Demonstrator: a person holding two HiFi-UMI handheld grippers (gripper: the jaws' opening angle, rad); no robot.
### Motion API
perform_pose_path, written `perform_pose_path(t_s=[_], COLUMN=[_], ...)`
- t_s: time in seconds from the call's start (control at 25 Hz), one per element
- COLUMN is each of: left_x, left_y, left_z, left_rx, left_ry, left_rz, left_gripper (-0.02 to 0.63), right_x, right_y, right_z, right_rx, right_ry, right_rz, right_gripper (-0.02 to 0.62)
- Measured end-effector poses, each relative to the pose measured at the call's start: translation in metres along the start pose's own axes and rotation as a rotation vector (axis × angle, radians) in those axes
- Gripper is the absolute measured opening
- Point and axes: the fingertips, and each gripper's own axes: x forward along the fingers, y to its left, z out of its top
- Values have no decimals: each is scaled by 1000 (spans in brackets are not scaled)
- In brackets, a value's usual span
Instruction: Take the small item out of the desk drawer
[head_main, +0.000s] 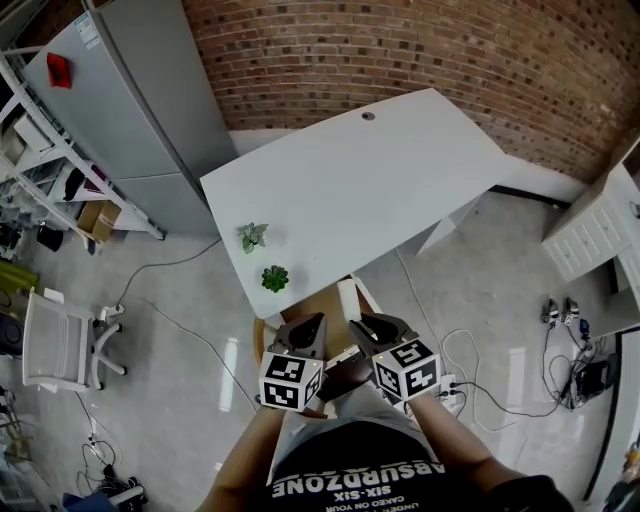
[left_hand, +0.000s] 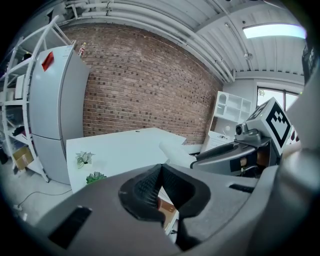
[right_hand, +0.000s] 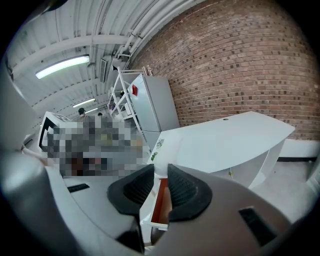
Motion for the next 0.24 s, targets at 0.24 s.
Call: perform_pose_path(t_s=[0.24], left_x=[0], left_y=[-2], left_z=[2], left_rx=[9], left_ry=[-3], left_rz=[-9], left_gripper=[-3], right_x=[-1], right_y=[2], right_z=[2], right_rx=[-14], right_ry=[-5], right_rz=[-4], right_gripper=[81])
